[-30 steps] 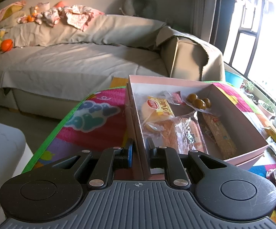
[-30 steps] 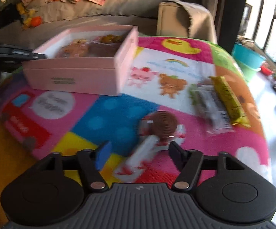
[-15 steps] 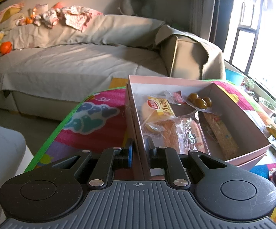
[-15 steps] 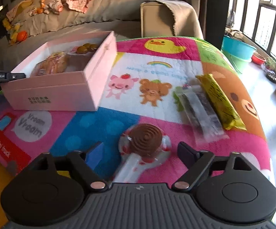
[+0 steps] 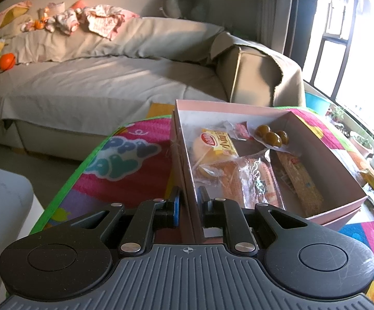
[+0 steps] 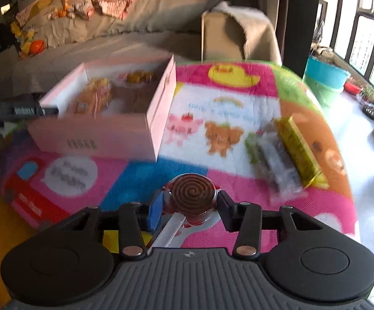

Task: Organize objects
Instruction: 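Lift the lollipop with the right tool toward the pink box, then lower the swirl lollipop into the pink box and open the right tool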

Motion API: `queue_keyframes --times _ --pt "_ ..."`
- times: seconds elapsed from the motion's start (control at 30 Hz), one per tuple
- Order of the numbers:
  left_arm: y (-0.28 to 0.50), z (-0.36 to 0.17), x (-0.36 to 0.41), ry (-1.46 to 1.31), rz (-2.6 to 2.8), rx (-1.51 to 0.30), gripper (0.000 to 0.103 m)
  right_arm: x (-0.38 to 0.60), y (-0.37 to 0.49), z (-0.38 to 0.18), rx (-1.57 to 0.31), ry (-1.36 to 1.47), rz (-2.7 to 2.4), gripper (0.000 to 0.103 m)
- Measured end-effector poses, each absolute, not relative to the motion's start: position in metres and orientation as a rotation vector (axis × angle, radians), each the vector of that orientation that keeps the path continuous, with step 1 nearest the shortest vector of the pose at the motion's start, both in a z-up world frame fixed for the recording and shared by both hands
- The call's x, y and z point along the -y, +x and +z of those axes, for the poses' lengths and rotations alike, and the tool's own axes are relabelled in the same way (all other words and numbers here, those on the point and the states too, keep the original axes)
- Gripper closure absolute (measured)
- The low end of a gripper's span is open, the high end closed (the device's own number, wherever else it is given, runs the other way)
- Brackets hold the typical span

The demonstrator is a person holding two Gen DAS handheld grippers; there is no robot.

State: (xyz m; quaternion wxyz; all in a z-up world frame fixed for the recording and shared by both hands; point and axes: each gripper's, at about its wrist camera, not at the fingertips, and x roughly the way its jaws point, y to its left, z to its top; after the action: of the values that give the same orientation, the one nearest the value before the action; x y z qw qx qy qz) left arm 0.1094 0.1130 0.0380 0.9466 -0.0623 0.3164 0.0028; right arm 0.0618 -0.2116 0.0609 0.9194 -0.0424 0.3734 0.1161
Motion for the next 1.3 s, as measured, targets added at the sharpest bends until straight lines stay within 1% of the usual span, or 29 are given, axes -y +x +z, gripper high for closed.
queue_keyframes --times 0.3,0.43,0.57,0.73,0.77,0.83,0.9,0.97,1.07,1.3 --pt "0.108 0.034 -0.115 -0.144 -0.009 -0.638 0.086 0.184 0.067 0.156 -0.488 -0.153 0.268 0.058" --pt "0.108 0.034 -0.117 -0.151 -0.014 -0.637 0.085 0.161 0.083 0.185 -0.404 -0.154 0.32 0.058" --pt "0.108 0.033 -0.117 -0.155 -0.017 -0.636 0.085 0.134 0.11 0.194 -0.389 -0.142 0.371 0.058" --pt "0.108 0.033 -0.118 -0.156 -0.023 -0.636 0.084 0.101 0.141 0.181 -0.409 -0.172 0.411 0.058" --pt "0.108 0.033 -0.118 -0.155 -0.025 -0.636 0.084 0.097 0.146 0.178 -0.42 -0.171 0.419 0.056" --pt "0.107 0.033 -0.118 -0.155 -0.029 -0.634 0.084 0.095 0.15 0.173 -0.436 -0.16 0.418 0.047" --pt "0.108 0.033 -0.118 -0.158 -0.03 -0.632 0.084 0.098 0.149 0.17 -0.432 -0.144 0.42 0.034" --pt "0.108 0.033 -0.118 -0.16 -0.031 -0.632 0.084 0.108 0.146 0.168 -0.434 -0.137 0.405 0.029" --pt "0.107 0.033 -0.119 -0.164 -0.031 -0.63 0.084 0.126 0.144 0.158 -0.455 -0.131 0.368 0.024" --pt "0.107 0.034 -0.119 -0.163 -0.031 -0.631 0.084 0.188 0.132 0.113 -0.57 -0.105 0.228 0.019"
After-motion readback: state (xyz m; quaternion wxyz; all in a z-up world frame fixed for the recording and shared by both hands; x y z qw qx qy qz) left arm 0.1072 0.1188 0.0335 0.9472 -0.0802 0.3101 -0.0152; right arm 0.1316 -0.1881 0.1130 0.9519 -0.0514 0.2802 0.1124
